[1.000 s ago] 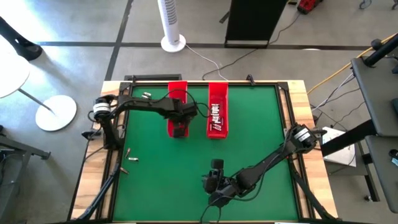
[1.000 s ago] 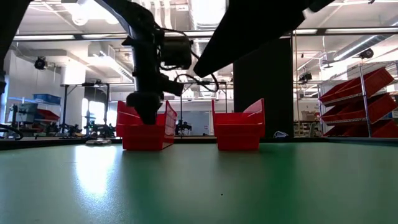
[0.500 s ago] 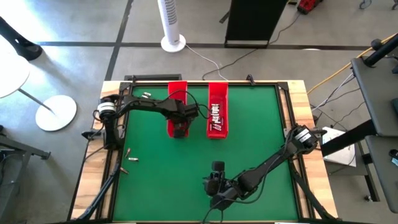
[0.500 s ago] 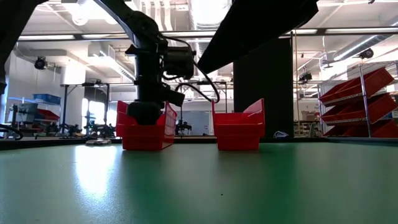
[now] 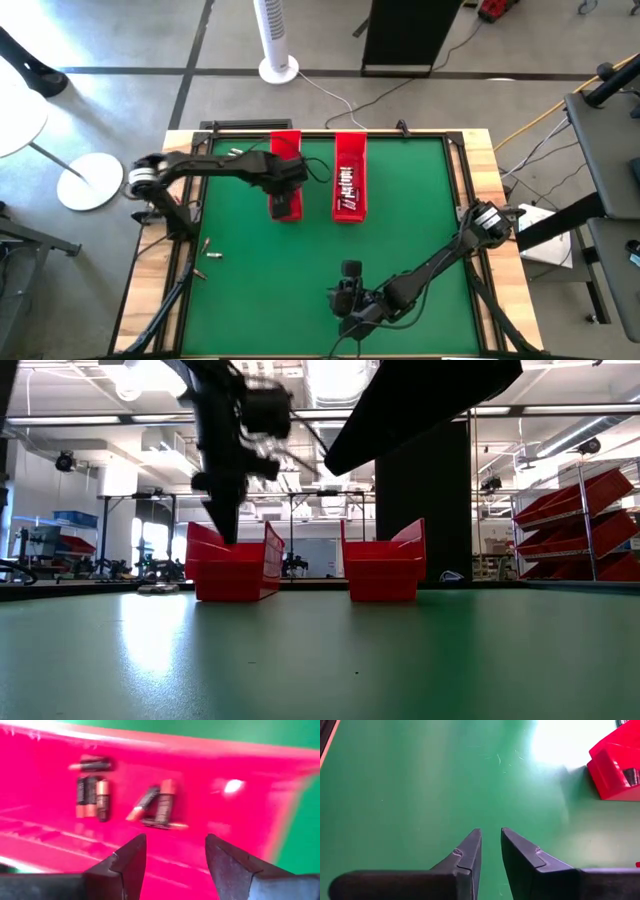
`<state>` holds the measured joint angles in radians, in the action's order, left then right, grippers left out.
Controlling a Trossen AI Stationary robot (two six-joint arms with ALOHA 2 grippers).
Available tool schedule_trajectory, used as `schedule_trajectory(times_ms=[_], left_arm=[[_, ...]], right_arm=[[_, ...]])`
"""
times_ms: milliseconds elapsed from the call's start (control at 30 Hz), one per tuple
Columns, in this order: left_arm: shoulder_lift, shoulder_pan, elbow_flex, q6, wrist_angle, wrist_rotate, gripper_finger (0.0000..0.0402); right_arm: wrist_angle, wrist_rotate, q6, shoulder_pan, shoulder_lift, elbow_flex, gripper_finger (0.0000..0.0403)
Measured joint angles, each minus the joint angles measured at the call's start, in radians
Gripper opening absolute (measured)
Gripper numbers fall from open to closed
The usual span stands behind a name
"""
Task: Sort batteries
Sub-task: Put the silver battery into the right red bin
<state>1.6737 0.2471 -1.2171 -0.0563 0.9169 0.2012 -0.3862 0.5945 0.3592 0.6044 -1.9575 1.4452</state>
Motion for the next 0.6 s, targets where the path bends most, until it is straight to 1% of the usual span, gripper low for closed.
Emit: schedule_trajectory(times_ms=[167, 233, 333, 400, 500, 600], left_arm=[[-0.173, -0.076, 0.0, 0.074, 0.017, -0.181, 0.018], [-0.242, -0.131, 0.0, 0.095, 0.052, -0.215, 0.018], [-0.331, -0.233, 0.0, 0.15, 0.145, -0.228, 0.018], [-0.378, -0.309, 0.002, 0.217, 0.213, -0.229, 0.018], [-0.431, -0.431, 0.034, 0.366, 0.266, -0.229, 0.018], [-0.467, -0.542, 0.101, 0.51, 0.264, -0.207, 0.018]], right_arm=[[0.001, 0.0, 0.006, 0.0, 0.0, 0.0, 0.006], [0.001, 0.0, 0.008, 0.0, 0.0, 0.0, 0.0059], [0.002, 0.0, 0.008, 0.0, 0.0, 0.0, 0.0059], [0.002, 0.0, 0.008, -0.002, 0.0, 0.0, 0.0062], [0.002, 0.0, 0.003, -0.004, 0.0, 0.0, 0.0068], [0.002, 0.002, -0.011, -0.01, 0.0, 0.0, 0.0074]])
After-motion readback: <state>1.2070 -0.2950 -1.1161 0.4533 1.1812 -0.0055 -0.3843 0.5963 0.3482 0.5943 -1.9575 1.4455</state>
